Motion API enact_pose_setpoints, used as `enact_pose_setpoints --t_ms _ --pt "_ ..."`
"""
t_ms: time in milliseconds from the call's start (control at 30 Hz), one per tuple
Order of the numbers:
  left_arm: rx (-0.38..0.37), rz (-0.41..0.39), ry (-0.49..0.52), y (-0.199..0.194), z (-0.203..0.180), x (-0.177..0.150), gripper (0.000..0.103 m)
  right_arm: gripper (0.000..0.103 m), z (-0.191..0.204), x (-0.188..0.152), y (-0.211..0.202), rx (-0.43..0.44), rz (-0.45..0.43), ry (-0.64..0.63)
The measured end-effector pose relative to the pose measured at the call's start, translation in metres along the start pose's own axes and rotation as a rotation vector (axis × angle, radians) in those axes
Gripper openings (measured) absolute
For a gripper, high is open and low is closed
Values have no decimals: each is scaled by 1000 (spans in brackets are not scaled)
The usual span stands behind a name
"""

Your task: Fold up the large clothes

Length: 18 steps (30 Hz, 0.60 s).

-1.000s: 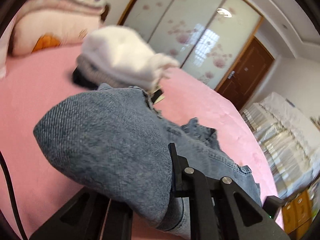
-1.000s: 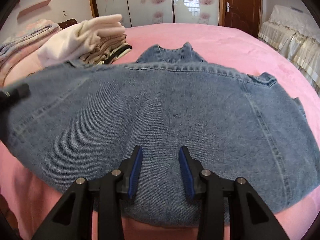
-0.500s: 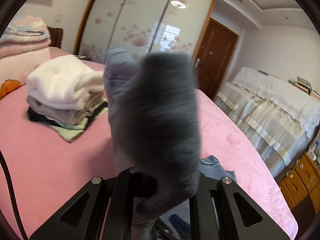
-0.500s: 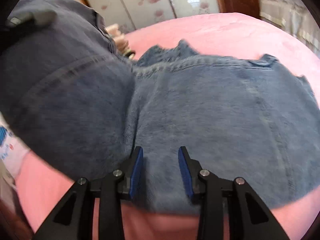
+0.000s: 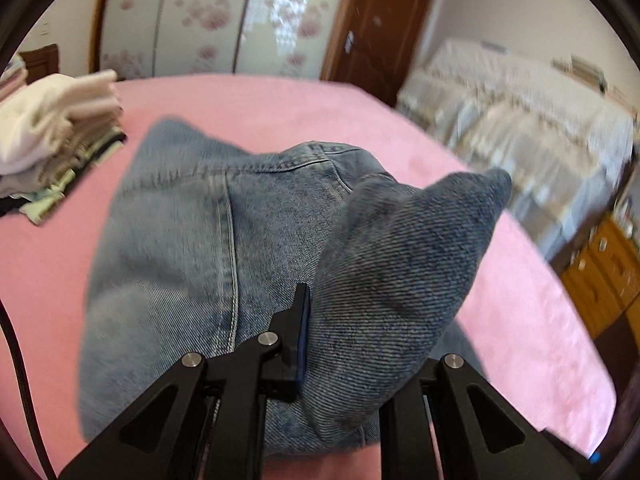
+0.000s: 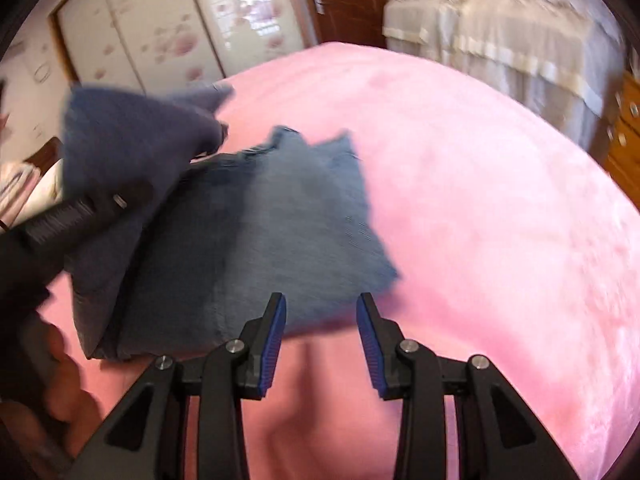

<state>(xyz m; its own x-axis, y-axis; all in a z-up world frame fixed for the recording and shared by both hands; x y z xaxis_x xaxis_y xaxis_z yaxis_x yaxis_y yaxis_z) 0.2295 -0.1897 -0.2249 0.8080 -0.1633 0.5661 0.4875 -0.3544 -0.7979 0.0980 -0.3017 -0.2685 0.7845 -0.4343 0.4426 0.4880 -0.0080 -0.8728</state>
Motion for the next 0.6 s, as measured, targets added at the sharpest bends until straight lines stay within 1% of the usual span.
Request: enact_pose_setpoints --t_ms 67,167,267,367,433,567,600 --pt "16 21 29 9 -8 -12 10 37 -10 -6 -2 -7 2 7" --pt "35 27 57 12 -15 -18 10 37 -15 -8 -3 6 2 16" --pt "32 37 52 9 -20 -17 10 37 -21 -9 -8 15 -10 23" --pt "28 33 56 8 -20 -10 10 37 -26 -2 -6 20 -9 30" --pt "41 40 67 12 -20 -12 11 37 -28 0 -1 20 -1 32" --pt "75 101 98 30 -17 -25 11 37 -33 1 9 26 25 50" --pt "78 104 110 31 -17 -28 11 37 -35 0 10 26 28 56"
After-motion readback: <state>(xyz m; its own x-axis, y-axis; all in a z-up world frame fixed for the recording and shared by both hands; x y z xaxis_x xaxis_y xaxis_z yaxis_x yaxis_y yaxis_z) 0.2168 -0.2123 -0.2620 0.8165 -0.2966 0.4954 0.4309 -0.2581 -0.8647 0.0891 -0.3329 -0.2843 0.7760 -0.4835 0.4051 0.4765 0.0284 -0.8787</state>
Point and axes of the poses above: each gripper's, at about its wrist camera, not at the fingertips, and y roughly the way its jaws point, z to its left, x to its top, the point moved 10 cm from there along y, roughly the way its jaws point, and after that the axes turned 11 degrees about z, right-handed, at the moved point
